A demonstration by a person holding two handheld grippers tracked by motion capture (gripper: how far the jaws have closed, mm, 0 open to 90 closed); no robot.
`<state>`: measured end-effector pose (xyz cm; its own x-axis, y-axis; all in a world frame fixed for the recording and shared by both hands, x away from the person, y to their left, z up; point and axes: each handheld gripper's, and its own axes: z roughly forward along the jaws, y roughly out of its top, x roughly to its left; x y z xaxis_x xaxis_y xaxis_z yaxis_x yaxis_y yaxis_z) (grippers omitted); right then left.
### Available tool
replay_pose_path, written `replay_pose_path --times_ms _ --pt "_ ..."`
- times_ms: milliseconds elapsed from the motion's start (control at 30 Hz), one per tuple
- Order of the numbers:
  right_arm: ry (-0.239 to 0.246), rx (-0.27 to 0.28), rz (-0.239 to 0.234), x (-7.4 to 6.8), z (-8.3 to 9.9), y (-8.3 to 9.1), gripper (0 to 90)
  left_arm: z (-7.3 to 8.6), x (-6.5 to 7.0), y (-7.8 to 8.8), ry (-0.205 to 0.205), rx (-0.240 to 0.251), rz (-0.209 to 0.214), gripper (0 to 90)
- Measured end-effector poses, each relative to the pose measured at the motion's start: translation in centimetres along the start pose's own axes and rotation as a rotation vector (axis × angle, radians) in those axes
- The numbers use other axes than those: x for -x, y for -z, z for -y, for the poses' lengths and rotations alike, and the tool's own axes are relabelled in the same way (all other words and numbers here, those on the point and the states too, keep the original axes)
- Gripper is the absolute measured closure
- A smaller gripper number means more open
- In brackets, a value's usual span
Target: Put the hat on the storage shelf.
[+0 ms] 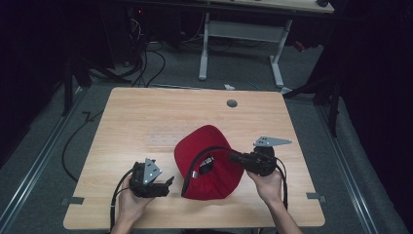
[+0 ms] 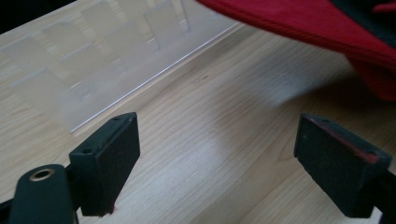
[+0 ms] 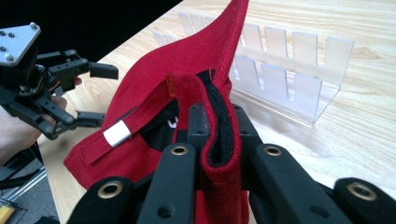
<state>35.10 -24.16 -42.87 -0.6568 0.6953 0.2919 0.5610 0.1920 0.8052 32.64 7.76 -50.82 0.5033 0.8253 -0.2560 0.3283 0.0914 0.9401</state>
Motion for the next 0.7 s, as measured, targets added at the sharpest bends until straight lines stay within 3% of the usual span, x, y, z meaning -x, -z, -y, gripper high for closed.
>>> replay_pose_path --times_ms 600,700 --pt "-0.055 -0.016 -0.055 0.1 -1.7 -0.6 82.7 -0.2 2.2 -1.2 -0.064 -0.013 0.043 13.1" --pt "-0.059 -0.019 -0.052 0.1 -1.9 -0.6 82.7 -0.2 2.4 -1.2 -0.055 -0.001 0.047 12.9"
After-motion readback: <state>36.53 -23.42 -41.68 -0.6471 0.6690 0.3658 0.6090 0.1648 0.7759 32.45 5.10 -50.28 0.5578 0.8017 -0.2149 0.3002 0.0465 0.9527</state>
